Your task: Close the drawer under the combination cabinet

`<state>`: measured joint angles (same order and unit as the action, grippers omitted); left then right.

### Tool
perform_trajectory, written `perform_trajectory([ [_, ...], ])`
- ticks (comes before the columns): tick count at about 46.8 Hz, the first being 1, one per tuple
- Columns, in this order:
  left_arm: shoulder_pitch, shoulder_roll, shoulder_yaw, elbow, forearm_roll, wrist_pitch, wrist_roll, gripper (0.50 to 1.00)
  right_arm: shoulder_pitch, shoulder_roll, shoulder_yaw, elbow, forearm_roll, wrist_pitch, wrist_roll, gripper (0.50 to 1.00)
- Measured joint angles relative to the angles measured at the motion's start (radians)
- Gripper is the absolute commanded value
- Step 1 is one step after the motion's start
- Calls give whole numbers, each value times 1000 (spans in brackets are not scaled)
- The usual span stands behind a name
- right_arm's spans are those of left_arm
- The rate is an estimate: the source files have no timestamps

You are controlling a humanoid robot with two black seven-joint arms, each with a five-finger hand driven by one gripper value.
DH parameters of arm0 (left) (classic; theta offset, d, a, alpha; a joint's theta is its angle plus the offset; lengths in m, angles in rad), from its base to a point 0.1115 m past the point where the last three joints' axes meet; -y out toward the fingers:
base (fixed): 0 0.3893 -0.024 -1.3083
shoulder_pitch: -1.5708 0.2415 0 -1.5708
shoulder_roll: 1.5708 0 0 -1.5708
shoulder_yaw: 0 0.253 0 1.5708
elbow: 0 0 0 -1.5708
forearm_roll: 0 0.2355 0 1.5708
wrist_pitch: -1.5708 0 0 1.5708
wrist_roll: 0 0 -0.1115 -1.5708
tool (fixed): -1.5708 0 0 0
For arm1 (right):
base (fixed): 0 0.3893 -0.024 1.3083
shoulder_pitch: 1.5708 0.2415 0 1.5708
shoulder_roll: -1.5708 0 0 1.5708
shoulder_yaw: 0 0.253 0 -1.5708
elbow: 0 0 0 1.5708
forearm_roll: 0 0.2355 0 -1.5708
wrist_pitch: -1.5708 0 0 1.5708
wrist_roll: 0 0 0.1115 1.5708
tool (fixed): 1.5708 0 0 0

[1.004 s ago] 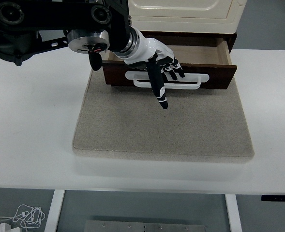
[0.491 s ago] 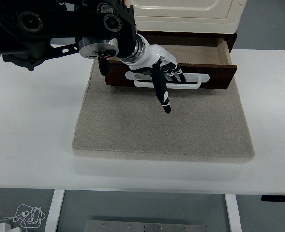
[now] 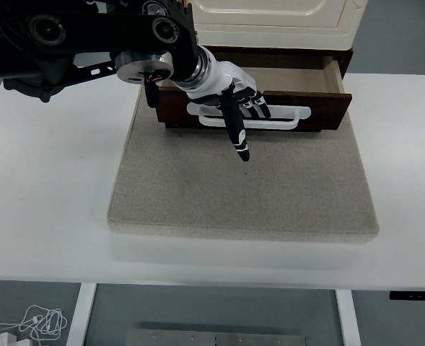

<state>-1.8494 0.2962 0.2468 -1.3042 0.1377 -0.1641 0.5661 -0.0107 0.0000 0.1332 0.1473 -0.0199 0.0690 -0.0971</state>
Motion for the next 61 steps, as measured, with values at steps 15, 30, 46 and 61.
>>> perform_trajectory([
  [15,19,-11,0,36,7,-2,-1,1000,0,0,0,0,0,0,-1,928],
  [30,25,-20,19,80,12,-9,-6,1000,0,0,0,0,0,0,-1,928],
  [46,41,-39,19,149,18,-15,-9,1000,0,0,0,0,0,0,0,928],
  [61,59,-44,18,198,33,-14,-13,1000,0,0,0,0,0,0,-1,928],
])
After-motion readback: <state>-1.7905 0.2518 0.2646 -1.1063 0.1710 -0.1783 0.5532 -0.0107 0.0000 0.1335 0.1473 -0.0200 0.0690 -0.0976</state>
